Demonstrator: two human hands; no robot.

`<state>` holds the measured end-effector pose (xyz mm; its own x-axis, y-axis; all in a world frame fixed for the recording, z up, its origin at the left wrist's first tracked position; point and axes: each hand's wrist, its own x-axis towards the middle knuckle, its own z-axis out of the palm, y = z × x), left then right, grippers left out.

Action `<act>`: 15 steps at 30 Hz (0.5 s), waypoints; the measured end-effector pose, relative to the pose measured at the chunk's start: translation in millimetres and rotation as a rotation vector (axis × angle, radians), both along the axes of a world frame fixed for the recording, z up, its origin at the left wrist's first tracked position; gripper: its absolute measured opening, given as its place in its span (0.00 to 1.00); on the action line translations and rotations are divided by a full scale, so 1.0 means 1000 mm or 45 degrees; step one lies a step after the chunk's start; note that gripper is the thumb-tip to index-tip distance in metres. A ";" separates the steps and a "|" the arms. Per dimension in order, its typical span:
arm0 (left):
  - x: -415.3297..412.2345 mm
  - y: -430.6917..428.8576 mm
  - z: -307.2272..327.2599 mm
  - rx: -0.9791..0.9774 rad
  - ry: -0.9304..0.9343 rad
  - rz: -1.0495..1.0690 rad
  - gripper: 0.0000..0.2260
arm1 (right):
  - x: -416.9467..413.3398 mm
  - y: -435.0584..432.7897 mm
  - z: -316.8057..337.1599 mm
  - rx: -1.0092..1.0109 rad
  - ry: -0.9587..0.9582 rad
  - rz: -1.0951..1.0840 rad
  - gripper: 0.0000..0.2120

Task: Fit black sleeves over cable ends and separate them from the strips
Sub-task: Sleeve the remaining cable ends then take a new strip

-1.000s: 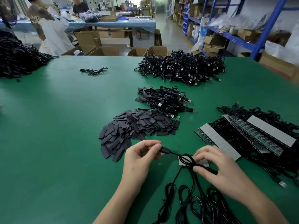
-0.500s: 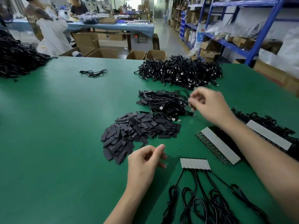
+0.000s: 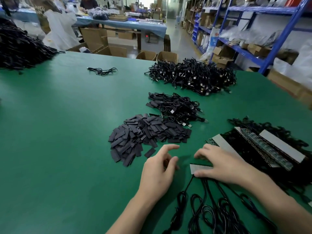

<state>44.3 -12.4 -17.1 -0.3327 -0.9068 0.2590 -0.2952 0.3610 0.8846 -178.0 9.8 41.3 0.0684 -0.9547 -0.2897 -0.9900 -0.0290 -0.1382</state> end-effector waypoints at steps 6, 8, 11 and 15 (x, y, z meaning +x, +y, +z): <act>-0.004 0.002 -0.001 0.021 -0.042 -0.073 0.15 | 0.006 0.020 -0.007 -0.101 -0.250 -0.197 0.23; -0.006 0.004 0.001 0.052 -0.029 -0.092 0.12 | 0.009 0.025 -0.004 -0.147 -0.390 -0.240 0.24; -0.007 0.005 0.004 0.118 0.002 -0.157 0.05 | 0.016 0.035 -0.002 -0.308 -0.534 -0.257 0.25; -0.007 0.005 0.007 0.237 0.068 -0.220 0.05 | 0.023 0.042 -0.003 -0.336 -0.618 -0.237 0.23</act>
